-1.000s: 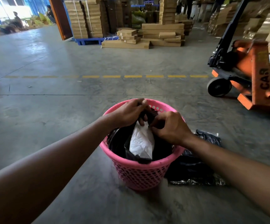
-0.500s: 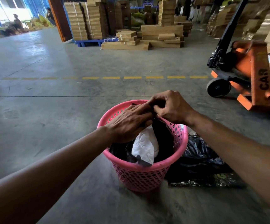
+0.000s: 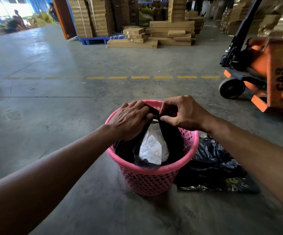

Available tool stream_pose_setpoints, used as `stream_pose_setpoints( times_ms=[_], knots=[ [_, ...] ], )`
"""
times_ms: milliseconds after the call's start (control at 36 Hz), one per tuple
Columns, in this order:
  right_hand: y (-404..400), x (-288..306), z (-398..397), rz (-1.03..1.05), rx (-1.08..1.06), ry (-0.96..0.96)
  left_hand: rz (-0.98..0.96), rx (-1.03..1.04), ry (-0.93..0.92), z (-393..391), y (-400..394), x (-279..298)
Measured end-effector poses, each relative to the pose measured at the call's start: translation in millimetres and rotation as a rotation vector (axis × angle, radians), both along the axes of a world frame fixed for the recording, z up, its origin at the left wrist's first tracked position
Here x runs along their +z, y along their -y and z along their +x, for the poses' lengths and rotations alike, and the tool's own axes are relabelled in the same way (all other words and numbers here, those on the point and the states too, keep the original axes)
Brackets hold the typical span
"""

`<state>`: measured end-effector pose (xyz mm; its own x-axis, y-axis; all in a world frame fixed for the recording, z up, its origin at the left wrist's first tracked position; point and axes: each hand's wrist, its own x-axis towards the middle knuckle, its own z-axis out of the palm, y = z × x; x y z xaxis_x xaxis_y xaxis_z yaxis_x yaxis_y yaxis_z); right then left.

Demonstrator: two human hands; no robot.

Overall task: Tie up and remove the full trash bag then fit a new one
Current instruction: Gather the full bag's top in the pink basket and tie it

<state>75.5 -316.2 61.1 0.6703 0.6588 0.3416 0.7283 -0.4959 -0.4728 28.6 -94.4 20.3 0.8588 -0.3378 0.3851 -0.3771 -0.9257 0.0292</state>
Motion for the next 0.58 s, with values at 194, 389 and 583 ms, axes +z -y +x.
stream_pose_setpoints(
  times_ms=[194, 389, 583],
  knots=[
    [12.1, -19.2, 11.6, -0.132, -0.064, -0.038, 0.148, 0.143, -0.21, 2.5, -25.8, -13.1],
    [20.3, -39.4, 20.5, -0.364, -0.114, -0.029, 0.329, 0.277, -0.402, -2.6, -38.8, -21.9],
    [22.1, -44.6, 21.9, -0.543, -0.122, 0.003, 0.485, 0.377, -0.542, -7.4, -32.9, -17.5]
  ],
)
